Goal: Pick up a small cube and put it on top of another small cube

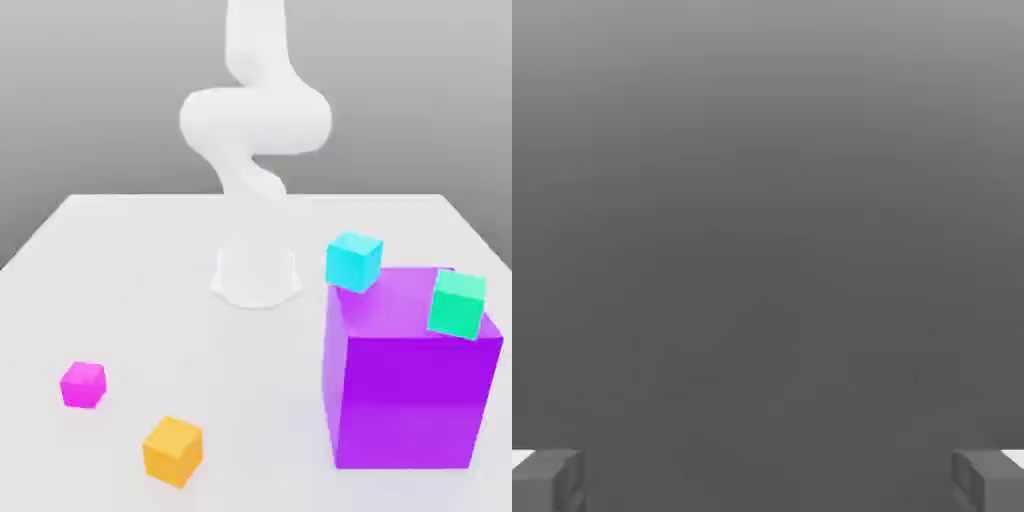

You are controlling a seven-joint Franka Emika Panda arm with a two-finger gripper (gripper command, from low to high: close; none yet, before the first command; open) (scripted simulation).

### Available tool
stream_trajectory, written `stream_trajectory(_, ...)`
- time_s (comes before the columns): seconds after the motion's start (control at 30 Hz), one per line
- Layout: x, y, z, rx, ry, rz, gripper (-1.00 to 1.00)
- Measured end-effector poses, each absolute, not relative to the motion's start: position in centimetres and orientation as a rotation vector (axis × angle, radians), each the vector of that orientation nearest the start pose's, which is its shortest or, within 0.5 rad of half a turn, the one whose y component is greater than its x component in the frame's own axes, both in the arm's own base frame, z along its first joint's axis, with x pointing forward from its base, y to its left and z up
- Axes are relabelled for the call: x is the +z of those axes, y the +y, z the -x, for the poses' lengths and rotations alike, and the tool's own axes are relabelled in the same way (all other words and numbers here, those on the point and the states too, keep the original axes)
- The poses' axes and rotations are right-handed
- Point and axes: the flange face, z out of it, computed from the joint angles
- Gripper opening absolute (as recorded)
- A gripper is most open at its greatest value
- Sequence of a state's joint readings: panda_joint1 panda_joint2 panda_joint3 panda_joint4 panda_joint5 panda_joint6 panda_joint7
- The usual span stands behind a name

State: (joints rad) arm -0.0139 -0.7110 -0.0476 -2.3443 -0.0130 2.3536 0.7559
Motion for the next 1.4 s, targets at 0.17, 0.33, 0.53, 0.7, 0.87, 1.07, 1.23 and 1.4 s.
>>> stream_trajectory(0.17, 55.0, -9.5, -42.5, -0.768, 1.168, 2.614, 0.0)
stream_trajectory(0.33, 43.7, -15.6, -42.9, -0.568, 1.258, 2.698, 0.0)
stream_trajectory(0.53, 30.6, -21.6, -38.8, -0.301, 1.359, 2.763, 0.0)
stream_trajectory(0.7, 21.1, -25.1, -31.9, -0.059, 1.449, 2.778, 0.0)
stream_trajectory(0.87, 15.4, -25.4, -30.5, -0.004, 1.447, 2.793, 0.0)
stream_trajectory(1.07, 12.7, -25.3, -30.3, 0.001, 1.449, 2.79, -1.0)
stream_trajectory(1.23, 13.5, -25.3, -30.4, 0.001, 1.448, 2.791, -1.0)
stream_trajectory(1.4, 18.2, -25.3, -30.4, 0.001, 1.447, 2.789, -1.0)
